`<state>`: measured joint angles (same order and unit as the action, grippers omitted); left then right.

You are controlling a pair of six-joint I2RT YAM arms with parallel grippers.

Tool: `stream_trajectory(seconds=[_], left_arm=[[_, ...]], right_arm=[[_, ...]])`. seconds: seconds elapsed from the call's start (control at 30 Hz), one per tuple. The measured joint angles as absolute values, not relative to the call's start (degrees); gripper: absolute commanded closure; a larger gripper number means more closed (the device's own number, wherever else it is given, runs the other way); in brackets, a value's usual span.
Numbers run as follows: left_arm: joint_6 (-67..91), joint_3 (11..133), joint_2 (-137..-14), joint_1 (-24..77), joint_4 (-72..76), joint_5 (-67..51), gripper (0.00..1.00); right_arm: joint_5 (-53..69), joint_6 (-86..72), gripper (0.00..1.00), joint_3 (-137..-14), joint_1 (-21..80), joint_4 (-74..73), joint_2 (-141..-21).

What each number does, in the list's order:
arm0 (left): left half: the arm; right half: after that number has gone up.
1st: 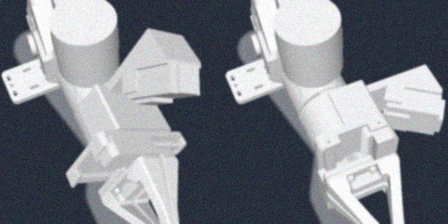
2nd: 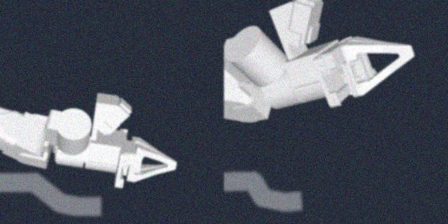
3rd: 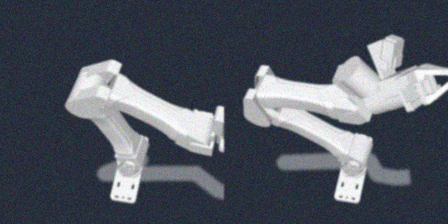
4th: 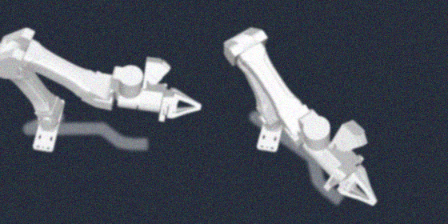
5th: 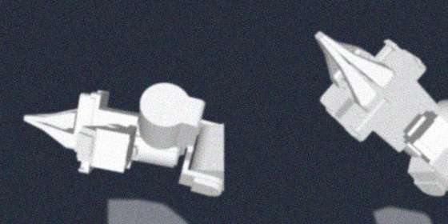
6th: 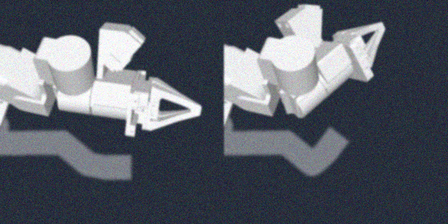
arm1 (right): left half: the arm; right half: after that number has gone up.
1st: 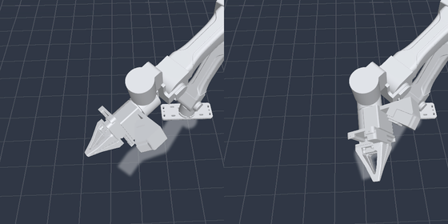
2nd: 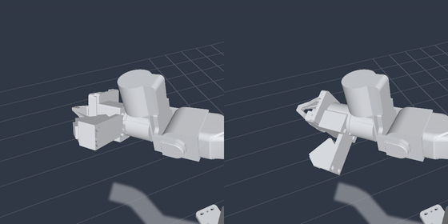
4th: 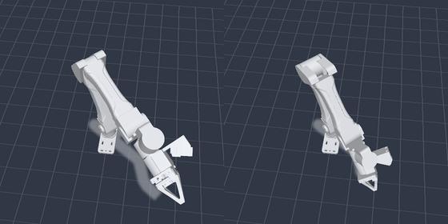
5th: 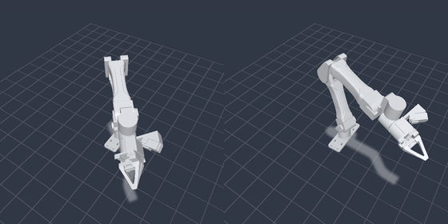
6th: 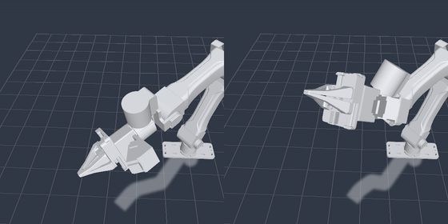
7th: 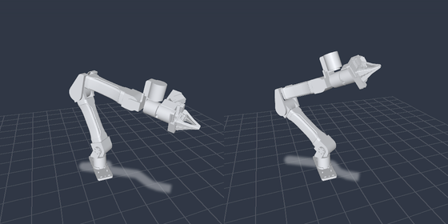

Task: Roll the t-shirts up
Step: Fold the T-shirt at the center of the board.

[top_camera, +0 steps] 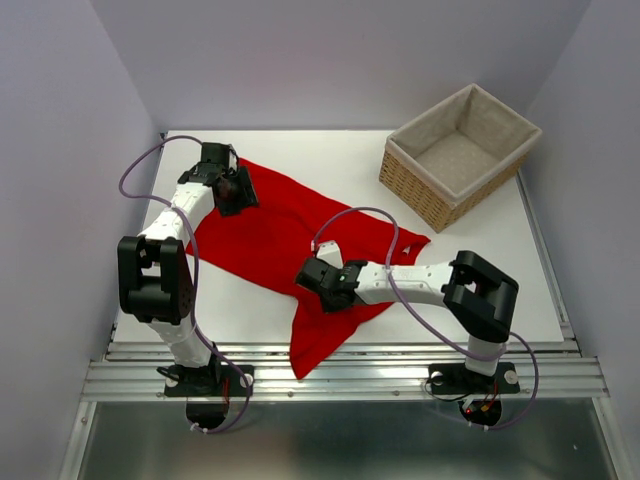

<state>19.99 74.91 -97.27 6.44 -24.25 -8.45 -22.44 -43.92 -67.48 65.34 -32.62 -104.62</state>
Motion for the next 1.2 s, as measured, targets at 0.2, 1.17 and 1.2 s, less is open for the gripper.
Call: stream_trajectory(seconds=[0.2,1.17,1.2], left_arm=[[19.97,74.91,-97.27,6.44,-24.25,-8.29,0.36],[19.97,74.91,-97.47,6.44,-24.27,-8.16,0.36],[19.97,74.91,-97.47,6.44,-24.27,-8.16,0.36]], right_arm=[[-25.19,-44.86,0.99,-66.43,65.34,-33.23,-101.32],[-27.03,-46.85,0.57,-61.12,65.73,-40.56,-90.00],[-27.05,-46.72,0.57,-61.19,65.73,-40.64,-90.50]])
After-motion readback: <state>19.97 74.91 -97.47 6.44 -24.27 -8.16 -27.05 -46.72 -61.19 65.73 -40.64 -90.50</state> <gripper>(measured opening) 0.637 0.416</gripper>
